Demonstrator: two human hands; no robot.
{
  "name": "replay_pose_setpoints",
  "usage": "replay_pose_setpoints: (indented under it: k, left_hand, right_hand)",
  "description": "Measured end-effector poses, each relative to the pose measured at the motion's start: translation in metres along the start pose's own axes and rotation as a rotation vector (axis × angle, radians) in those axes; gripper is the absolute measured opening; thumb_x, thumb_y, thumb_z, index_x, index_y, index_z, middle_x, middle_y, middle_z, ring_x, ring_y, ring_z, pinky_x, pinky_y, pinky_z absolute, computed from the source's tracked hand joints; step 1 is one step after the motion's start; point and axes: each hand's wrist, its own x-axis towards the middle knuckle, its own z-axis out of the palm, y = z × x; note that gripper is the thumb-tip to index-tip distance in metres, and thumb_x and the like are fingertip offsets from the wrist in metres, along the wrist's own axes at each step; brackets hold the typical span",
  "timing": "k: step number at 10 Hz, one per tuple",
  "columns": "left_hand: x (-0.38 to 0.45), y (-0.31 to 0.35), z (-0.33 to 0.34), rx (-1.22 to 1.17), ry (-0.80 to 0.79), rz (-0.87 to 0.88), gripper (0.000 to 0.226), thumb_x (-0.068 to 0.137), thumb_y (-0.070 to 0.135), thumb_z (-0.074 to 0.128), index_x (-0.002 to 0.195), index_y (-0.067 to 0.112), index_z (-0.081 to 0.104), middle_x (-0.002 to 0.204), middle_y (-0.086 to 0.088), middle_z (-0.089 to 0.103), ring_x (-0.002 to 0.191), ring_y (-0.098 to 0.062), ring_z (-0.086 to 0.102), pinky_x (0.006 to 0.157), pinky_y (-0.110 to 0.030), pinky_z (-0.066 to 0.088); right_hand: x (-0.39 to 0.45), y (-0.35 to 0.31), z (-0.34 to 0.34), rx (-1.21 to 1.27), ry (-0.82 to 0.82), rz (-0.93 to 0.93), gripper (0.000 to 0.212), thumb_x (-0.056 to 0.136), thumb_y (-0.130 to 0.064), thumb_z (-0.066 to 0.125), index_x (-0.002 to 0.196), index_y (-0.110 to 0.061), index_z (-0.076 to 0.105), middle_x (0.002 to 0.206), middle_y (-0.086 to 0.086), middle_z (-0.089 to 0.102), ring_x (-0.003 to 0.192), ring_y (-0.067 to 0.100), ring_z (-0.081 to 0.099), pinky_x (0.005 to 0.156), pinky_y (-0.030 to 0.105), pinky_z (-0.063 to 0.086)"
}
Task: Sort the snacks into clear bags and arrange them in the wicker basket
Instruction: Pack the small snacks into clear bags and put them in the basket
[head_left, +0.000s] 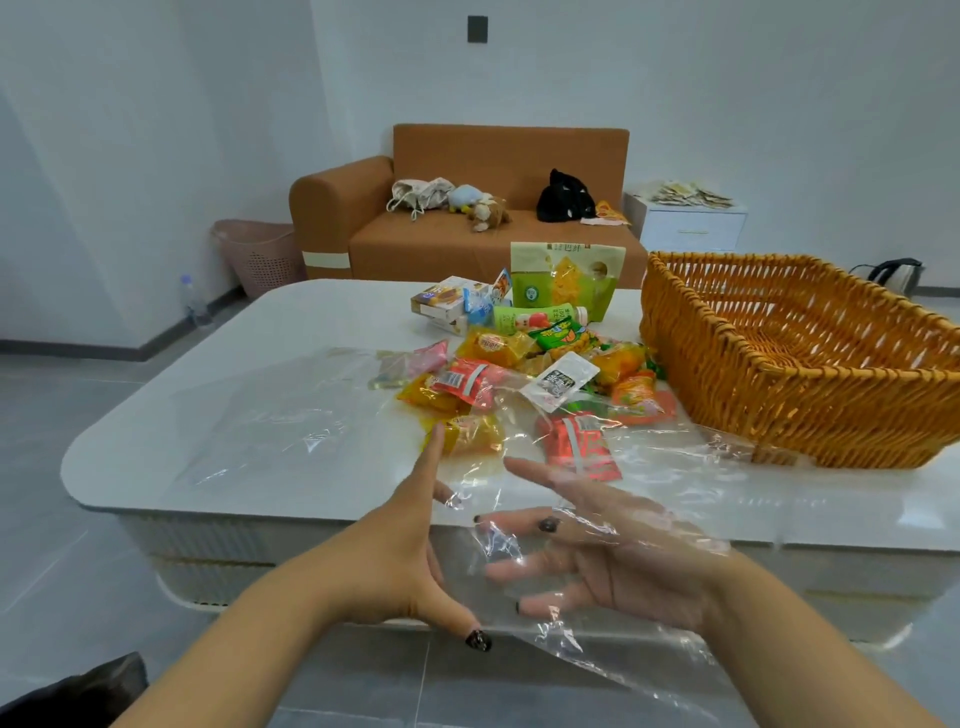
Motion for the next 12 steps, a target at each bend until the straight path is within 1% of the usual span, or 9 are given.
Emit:
replay_pose_setpoints:
  k: [1,3,5,6,7,8,10,11,12]
  left_hand:
    - [-0.003,-0.001,-0.004,0.019,0.043,0.027,0.155,0.056,0.031,0.096,0.139,0.051,-0.035,0.125,0.023,0.036,0.065,-0.01,0.065,0.063,-0.018,0.051]
    - [-0.004,-0.005,0.007,-0.005,-0.011,0.085,0.155,0.059,0.023,0.094,0.139,0.047,-0.036,0.117,0.021,0.043,0.065,-0.003,0.064,0.062,-0.013,0.047]
    - [-0.007,-0.005,0.011,-0.092,0.023,0.205,0.155,0.06,0.016,0.094,0.124,0.068,-0.038,0.134,0.016,0.029,0.087,-0.004,0.07,0.079,-0.024,0.057]
    - [-0.006,-0.005,0.008,-0.125,0.002,0.239,0.152,0.059,0.012,0.094,0.128,0.072,-0.027,0.126,0.013,0.041,0.09,-0.001,0.067,0.078,-0.032,0.059]
    - [-0.005,-0.008,0.005,-0.098,0.016,0.239,0.143,0.066,0.015,0.091,0.13,0.073,-0.022,0.115,0.01,0.052,0.077,0.007,0.063,0.069,-0.019,0.053]
    - [-0.005,-0.013,0.0,-0.096,0.03,0.232,0.136,0.068,0.02,0.089,0.132,0.072,-0.02,0.114,0.015,0.057,0.092,0.002,0.065,0.081,-0.023,0.055]
    - [-0.009,-0.018,-0.009,0.002,0.067,0.128,0.137,0.063,0.027,0.091,0.13,0.075,-0.019,0.11,0.007,0.053,0.087,-0.017,0.067,0.085,-0.038,0.056]
    - [-0.011,-0.025,-0.022,0.013,0.128,0.068,0.138,0.059,0.025,0.092,0.131,0.076,-0.015,0.111,0.008,0.052,0.071,-0.012,0.064,0.074,-0.029,0.056]
    - [-0.015,-0.033,-0.038,0.041,0.2,0.004,0.139,0.058,0.029,0.094,0.135,0.072,-0.014,0.106,0.012,0.052,0.06,-0.004,0.059,0.062,-0.02,0.049]
  right_hand:
    - [-0.001,-0.001,-0.005,-0.026,-0.042,-0.014,0.049,0.089,0.003,0.051,0.132,-0.02,0.058,0.137,0.018,0.054,0.125,0.04,0.052,0.096,0.052,0.047]
    - [0.006,0.014,0.002,-0.062,-0.087,0.055,0.048,0.087,-0.025,0.067,0.134,-0.02,0.056,0.142,0.02,0.048,0.121,0.035,0.05,0.103,0.058,0.036]
    - [0.014,0.011,0.01,0.162,-0.089,0.096,0.048,0.092,-0.046,0.054,0.138,-0.03,0.051,0.14,0.024,0.048,0.132,0.047,0.041,0.105,0.063,0.031]
    - [0.02,0.011,0.012,0.18,-0.086,0.061,0.056,0.094,-0.047,0.051,0.139,-0.016,0.05,0.142,0.024,0.046,0.133,0.042,0.041,0.111,0.055,0.026]
    - [0.027,0.015,0.009,0.194,-0.052,0.076,0.054,0.095,-0.039,0.054,0.138,-0.006,0.051,0.142,0.019,0.049,0.129,0.033,0.048,0.107,0.046,0.037]
    - [0.032,0.017,0.007,0.129,0.103,0.115,0.044,0.106,-0.028,0.033,0.142,-0.005,0.045,0.141,0.013,0.052,0.128,0.024,0.053,0.105,0.036,0.044]
    - [0.029,0.014,0.024,0.138,0.057,0.062,0.062,0.1,-0.053,0.027,0.13,-0.009,0.059,0.125,0.017,0.063,0.109,0.031,0.065,0.094,0.043,0.051]
    - [0.032,0.01,0.025,0.182,-0.01,0.063,0.073,0.092,-0.065,0.034,0.137,-0.01,0.053,0.141,0.022,0.049,0.13,0.04,0.046,0.111,0.053,0.029]
    - [0.042,0.002,0.024,0.27,0.007,0.058,0.074,0.094,-0.065,0.029,0.139,-0.01,0.049,0.146,0.024,0.042,0.136,0.044,0.037,0.113,0.056,0.021]
